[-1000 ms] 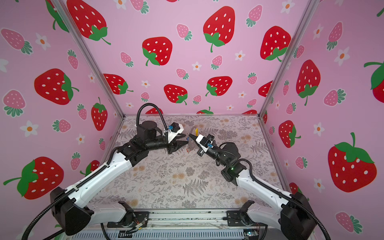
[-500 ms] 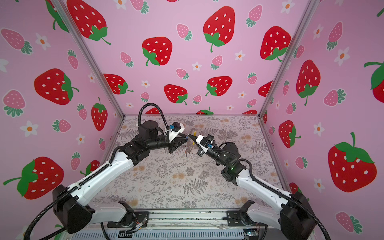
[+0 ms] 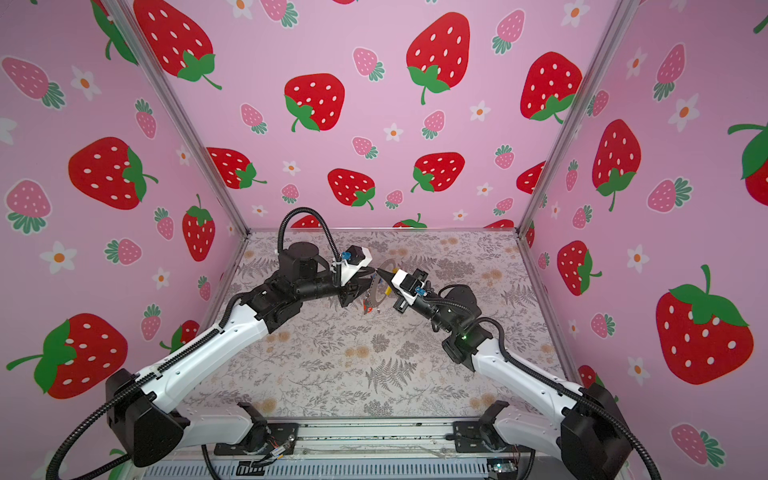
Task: Put the keys on the keyring
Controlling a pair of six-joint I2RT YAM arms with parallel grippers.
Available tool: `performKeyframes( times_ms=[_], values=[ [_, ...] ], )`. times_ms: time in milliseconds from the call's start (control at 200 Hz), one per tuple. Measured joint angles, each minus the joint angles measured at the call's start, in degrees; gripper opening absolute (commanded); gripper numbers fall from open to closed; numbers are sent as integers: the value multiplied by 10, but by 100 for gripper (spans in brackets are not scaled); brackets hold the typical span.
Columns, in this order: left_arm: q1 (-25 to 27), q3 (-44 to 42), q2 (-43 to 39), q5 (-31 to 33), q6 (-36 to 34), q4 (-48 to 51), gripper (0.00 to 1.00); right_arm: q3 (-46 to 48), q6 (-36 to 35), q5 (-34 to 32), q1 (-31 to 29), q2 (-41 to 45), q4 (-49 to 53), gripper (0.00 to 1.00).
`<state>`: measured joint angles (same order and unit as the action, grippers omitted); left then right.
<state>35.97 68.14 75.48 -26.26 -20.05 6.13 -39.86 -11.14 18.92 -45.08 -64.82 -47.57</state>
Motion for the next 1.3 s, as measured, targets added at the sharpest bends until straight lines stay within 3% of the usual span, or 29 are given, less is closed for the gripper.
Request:
performKeyframes(
  times_ms=[45,200,615,935,1301],
  values=[
    [1,0,0,2,-2,-1,24,0,1,0,0,0,0,0],
    [4,0,-1,11,-14,-7,0,0,6,0,0,0,0,0],
    [32,37,-14,93,-117,87,0,0,21,-2,7,-4,8,0],
    [34,160,36,105,-188,239,0,0,5,11,10,-5,29,0],
    [34,196,48,141,-231,324,0,0,-15,11,11,2,57,0]
  ],
)
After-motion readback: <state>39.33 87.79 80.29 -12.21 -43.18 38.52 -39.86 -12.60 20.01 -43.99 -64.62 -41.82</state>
